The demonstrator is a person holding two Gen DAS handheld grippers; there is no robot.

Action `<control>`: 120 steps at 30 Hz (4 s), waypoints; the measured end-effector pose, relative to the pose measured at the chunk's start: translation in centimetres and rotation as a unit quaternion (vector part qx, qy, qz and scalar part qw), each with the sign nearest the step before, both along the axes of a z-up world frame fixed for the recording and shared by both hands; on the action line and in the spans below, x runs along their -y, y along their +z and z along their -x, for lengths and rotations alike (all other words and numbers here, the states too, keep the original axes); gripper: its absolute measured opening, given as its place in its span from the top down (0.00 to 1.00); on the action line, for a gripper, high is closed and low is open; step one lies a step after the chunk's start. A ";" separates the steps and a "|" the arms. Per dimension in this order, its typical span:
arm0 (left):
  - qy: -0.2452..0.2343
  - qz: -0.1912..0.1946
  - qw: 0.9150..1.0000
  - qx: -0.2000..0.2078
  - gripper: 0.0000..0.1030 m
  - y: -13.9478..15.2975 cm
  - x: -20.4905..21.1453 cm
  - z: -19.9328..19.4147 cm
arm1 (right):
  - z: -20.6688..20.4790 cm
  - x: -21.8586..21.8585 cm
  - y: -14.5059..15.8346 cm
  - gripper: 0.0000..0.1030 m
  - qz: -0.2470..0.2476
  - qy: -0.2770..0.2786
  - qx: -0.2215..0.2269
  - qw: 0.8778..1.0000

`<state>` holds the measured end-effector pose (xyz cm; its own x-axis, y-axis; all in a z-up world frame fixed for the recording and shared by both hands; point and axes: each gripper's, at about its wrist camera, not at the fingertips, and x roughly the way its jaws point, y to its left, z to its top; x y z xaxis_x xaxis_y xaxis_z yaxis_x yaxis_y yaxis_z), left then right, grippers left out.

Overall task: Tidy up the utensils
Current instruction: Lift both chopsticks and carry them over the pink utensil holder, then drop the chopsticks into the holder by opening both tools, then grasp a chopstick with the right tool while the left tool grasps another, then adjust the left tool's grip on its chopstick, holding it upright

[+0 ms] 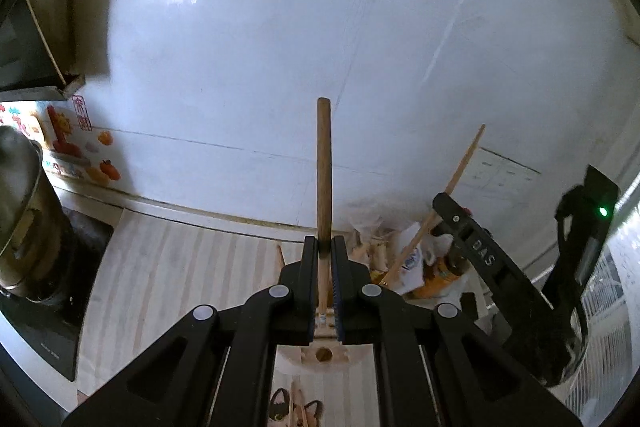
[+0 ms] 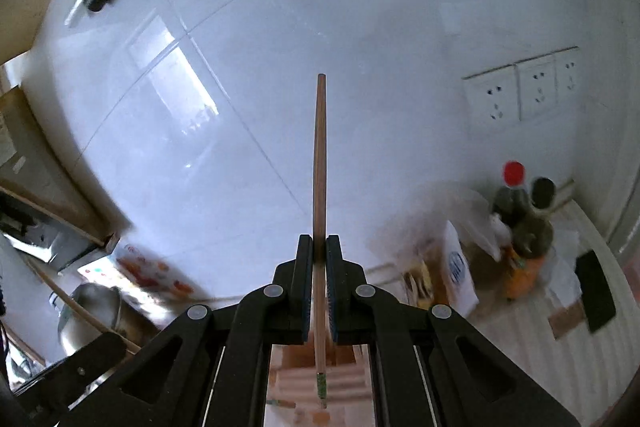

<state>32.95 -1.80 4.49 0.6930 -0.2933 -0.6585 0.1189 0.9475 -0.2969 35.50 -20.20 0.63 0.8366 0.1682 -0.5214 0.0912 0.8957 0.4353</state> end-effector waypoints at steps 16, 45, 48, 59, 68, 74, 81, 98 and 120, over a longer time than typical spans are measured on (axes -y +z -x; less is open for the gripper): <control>0.007 -0.041 0.999 -0.005 0.96 -1.9 1.7 -4.5 | -5.0 -1.7 -5.3 0.94 0.034 0.001 0.001 0.999; 0.061 -0.087 0.994 0.001 0.04 -1.6 -3.6 3.6 | 0.9 0.6 -2.7 0.47 0.030 0.043 -0.046 0.998; 0.075 -0.096 0.993 0.001 0.00 -3.0 -4.7 5.1 | 3.1 1.0 -2.2 0.41 0.038 0.028 -0.052 0.998; 0.081 -0.177 0.973 -0.124 0.00 -16.5 -5.1 7.4 | 9.8 -0.2 -8.8 0.14 0.088 0.025 -0.116 0.989; 0.066 -0.267 0.930 -0.244 0.00 -29.5 -4.4 8.3 | 11.3 -3.4 -23.5 0.26 0.083 0.088 -0.319 0.940; 0.060 -0.299 0.912 -0.276 0.00 -33.1 -4.5 9.1 | 12.4 -6.8 -30.9 0.42 0.091 0.127 -0.405 0.901; 0.031 -0.270 0.919 -0.284 0.00 -33.4 -3.1 9.5 | 13.0 -9.6 -32.2 0.90 0.187 0.148 -0.411 0.880; -0.104 -0.192 0.932 -0.288 0.17 -33.2 6.2 8.4 | 16.3 4.0 -32.2 0.93 0.154 0.034 -0.452 0.878; -0.087 -0.179 0.925 -0.324 0.93 -35.0 3.5 6.7 | 14.4 2.4 -32.1 0.93 0.142 0.052 -0.456 0.877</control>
<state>26.26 -5.33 -30.50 0.0815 -0.0456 -0.9956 0.1860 0.9821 -0.0298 21.05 -22.58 -31.46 0.0371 -0.0261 -0.9990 0.1965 0.9803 -0.0184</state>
